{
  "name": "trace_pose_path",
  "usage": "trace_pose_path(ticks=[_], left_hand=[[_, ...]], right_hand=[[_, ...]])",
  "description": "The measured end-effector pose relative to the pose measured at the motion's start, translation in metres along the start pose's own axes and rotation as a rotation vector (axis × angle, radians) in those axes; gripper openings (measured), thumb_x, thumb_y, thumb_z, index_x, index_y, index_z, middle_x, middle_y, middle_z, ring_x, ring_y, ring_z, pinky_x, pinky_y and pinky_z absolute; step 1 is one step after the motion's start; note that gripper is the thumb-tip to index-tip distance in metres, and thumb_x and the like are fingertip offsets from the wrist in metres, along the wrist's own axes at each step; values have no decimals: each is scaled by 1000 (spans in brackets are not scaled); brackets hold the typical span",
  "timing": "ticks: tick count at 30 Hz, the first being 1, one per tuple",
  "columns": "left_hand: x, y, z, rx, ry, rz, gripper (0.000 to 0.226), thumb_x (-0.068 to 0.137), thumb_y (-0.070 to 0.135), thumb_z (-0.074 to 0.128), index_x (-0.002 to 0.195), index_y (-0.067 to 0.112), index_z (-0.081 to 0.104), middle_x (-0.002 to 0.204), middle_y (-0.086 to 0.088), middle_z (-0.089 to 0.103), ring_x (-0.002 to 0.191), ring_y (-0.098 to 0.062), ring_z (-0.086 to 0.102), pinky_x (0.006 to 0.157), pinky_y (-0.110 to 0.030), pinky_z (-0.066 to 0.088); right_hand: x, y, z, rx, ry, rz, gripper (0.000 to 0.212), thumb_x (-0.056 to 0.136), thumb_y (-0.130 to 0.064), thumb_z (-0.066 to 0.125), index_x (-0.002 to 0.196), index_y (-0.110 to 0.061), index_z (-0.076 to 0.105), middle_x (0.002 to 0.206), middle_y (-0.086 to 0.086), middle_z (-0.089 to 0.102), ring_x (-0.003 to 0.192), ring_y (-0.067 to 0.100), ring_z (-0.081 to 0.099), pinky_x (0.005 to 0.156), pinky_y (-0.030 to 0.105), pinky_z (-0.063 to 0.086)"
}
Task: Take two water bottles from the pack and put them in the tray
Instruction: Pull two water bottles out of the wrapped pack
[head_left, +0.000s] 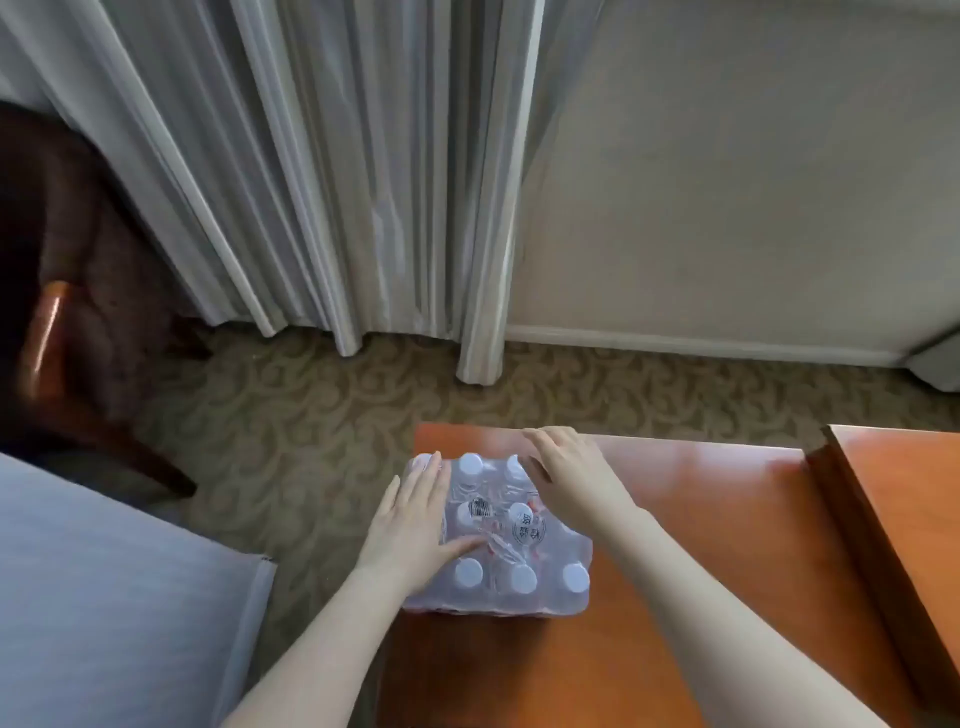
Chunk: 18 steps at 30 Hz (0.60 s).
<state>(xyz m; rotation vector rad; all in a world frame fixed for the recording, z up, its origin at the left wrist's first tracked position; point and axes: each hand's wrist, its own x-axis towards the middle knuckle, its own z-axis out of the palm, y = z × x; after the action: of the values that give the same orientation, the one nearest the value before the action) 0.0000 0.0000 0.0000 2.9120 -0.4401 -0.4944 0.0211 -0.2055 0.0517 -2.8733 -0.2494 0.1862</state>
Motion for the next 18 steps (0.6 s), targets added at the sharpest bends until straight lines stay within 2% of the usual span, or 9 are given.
trace_pose_path(ticks=[5, 8, 13, 16, 18], left_hand=[[-5, -5, 33, 46, -2, 21, 115, 71, 83, 25, 146, 8, -20, 156, -1, -26, 138, -16, -31, 118, -35, -7], [-4, -7, 40, 60, 12, 32, 114, 70, 84, 24, 139, 10, -29, 152, -1, -34, 135, -19, -37, 116, -33, -12], [-3, -11, 49, 77, 23, 35, 111, 67, 85, 13, 137, 11, -32, 149, 0, -39, 136, -20, -38, 117, -35, -11], [-3, -13, 51, 38, 20, 38, 111, 66, 86, 12, 135, 13, -36, 149, 0, -40, 137, -19, -36, 119, -37, -7], [-3, -12, 51, 29, 8, 43, 111, 67, 86, 14, 135, 13, -35, 151, 0, -38, 138, -19, -35, 121, -38, -5]], right_hand=[[-4, -12, 29, 141, -74, -30, 37, 95, -21, 48, 130, -10, 48, 131, 7, 54, 123, 25, 43, 99, 34, 33], [0, -22, 44, 146, -114, -47, 34, 93, -19, 50, 125, -8, 51, 124, 11, 56, 118, 28, 43, 95, 35, 37], [-1, -33, 62, 140, -139, -81, 23, 90, -20, 53, 110, -9, 57, 110, 9, 60, 105, 28, 48, 87, 37, 38], [-2, -32, 59, 218, -103, -77, 12, 86, -10, 56, 96, -8, 61, 100, 8, 64, 97, 27, 54, 83, 35, 40], [-7, -28, 49, 284, -97, -65, 7, 84, -6, 58, 89, -7, 63, 94, 7, 67, 91, 24, 56, 79, 29, 41]])
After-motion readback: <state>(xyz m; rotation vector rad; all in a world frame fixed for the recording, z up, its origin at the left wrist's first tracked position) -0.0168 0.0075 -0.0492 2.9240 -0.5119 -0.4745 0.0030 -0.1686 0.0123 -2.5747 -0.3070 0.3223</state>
